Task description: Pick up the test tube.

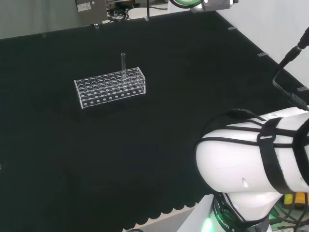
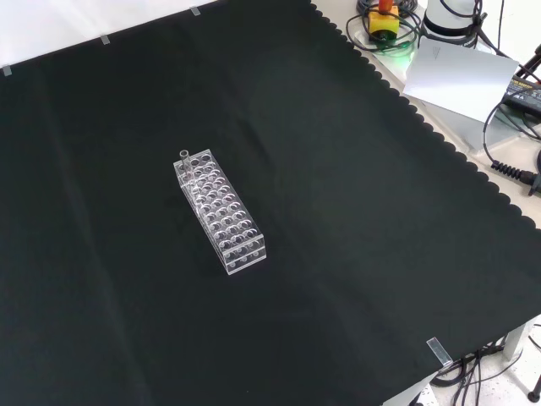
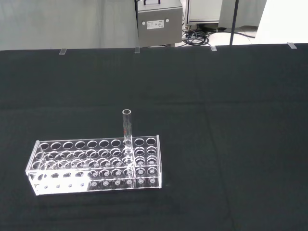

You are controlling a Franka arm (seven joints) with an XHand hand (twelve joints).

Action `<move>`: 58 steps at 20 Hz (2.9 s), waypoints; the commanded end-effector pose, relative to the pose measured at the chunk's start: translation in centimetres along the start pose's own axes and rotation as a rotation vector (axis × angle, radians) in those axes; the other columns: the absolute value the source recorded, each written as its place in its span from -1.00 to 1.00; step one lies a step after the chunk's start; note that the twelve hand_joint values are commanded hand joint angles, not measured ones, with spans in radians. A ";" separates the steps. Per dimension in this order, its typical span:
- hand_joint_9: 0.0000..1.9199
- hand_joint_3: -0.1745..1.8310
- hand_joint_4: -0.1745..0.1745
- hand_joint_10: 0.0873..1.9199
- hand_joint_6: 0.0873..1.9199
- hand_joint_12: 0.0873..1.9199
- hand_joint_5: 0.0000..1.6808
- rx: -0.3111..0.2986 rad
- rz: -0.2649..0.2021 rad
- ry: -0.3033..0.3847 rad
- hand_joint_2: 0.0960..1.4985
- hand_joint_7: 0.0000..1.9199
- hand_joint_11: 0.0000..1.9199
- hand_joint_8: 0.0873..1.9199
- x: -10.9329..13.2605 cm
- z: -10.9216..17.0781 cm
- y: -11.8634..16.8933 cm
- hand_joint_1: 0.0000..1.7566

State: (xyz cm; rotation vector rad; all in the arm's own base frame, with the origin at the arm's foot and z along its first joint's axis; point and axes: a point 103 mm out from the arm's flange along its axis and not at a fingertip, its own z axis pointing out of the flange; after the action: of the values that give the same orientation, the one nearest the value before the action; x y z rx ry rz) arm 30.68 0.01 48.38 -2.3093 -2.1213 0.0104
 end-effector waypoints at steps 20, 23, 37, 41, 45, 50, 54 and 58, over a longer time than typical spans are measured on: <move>-0.96 -0.50 -0.33 -0.09 -1.00 0.65 -0.71 0.024 -0.039 0.038 -0.04 -0.87 -1.00 -0.23 1.7 0.8 8.3 -0.18; -0.92 -0.50 -0.38 -0.06 -1.00 0.67 -0.66 0.044 -0.044 0.031 -0.04 -0.82 -1.00 -0.20 2.0 1.6 10.1 -0.17; -0.63 -0.41 -0.58 -0.12 -1.00 0.63 -0.50 0.176 -0.043 0.052 -0.10 -0.56 -0.83 -0.19 3.1 8.6 18.1 -0.14; -0.52 -0.39 -0.68 -0.16 -1.00 0.60 -0.45 0.207 -0.032 0.049 -0.12 -0.47 -0.76 -0.21 3.7 11.4 20.0 -0.12; -0.44 -0.36 -0.71 -0.19 -0.95 0.57 -0.38 0.261 -0.021 0.035 -0.15 -0.39 -0.72 -0.23 4.4 14.3 21.7 -0.06; -0.41 -0.33 -0.72 -0.21 -0.91 0.57 -0.33 0.308 -0.029 0.008 -0.16 -0.33 -0.71 -0.23 5.3 17.4 23.4 -0.03; -0.40 -0.30 -0.72 -0.22 -0.85 0.56 -0.35 0.325 -0.051 -0.006 -0.18 -0.30 -0.70 -0.23 6.1 19.4 24.5 -0.02; -0.37 -0.27 -0.72 -0.23 -0.69 0.55 -0.41 0.361 -0.049 -0.016 -0.20 -0.28 -0.69 -0.23 6.7 21.1 25.9 -0.02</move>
State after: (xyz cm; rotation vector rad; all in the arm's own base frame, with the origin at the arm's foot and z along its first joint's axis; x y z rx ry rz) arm 54.79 3.33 29.08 -2.0735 -1.9821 0.3282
